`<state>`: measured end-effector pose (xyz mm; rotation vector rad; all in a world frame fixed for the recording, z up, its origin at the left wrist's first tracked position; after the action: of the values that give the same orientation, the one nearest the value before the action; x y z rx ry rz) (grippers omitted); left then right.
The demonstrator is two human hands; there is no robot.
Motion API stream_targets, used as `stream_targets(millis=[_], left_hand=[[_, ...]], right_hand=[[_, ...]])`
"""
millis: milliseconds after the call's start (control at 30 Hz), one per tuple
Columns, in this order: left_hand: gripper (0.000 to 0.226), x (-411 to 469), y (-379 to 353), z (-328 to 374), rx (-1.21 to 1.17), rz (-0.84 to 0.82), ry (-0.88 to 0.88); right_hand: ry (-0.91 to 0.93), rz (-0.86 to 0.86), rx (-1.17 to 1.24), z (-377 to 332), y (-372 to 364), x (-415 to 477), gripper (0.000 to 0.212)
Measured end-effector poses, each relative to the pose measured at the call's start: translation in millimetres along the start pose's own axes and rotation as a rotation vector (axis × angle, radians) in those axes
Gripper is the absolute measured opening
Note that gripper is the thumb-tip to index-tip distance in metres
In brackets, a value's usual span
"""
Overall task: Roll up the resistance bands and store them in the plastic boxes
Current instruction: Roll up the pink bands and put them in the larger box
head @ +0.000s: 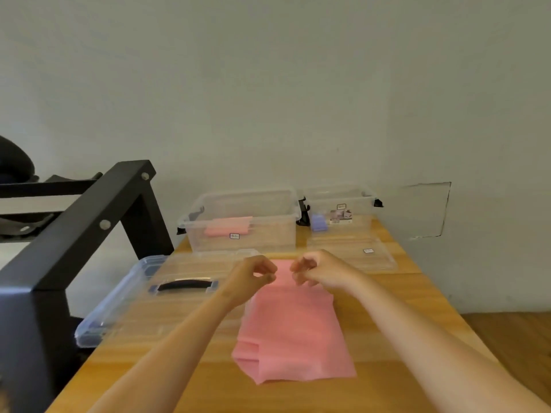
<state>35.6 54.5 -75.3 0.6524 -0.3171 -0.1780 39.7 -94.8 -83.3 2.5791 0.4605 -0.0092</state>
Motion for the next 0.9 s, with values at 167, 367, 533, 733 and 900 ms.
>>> stream_targets(millis=[167, 367, 533, 733, 900], left_hand=[[0.013, -67.1, -36.8, 20.1, 0.040, -0.196, -0.129], [0.022, -101.9, -56.4, -1.5, 0.140, -0.300, -0.111], [0.028, -103.3, -55.6, -12.6, 0.105, -0.243, -0.097], [0.015, -102.9, -54.1, -16.8, 0.018, -0.195, -0.081], [0.012, -92.8, -45.5, -16.2, -0.030, -0.161, -0.017]], right_hand=[[0.065, -0.160, -0.239, 24.5, -32.1, -60.0, 0.018], [0.110, -0.100, -0.332, 66.5, -38.8, -89.8, 0.026], [0.184, -0.045, -0.354, 70.3, -33.8, -96.8, 0.031], [0.171, 0.005, -0.260, 79.6, -28.8, -97.3, 0.017], [0.103, 0.013, -0.137, 76.0, -16.8, -90.7, 0.011]])
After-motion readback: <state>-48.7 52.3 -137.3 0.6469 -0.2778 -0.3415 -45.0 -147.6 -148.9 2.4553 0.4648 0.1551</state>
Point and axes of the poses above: each hand's wrist, its own x-axis towards the middle knuckle, its own y-axis out of the back of the hand, z = x × y, the point moved 10 cm from there along x, towards the middle knuckle, and after that the axes turned 4 degrees about -y, right-handed, at the moved point
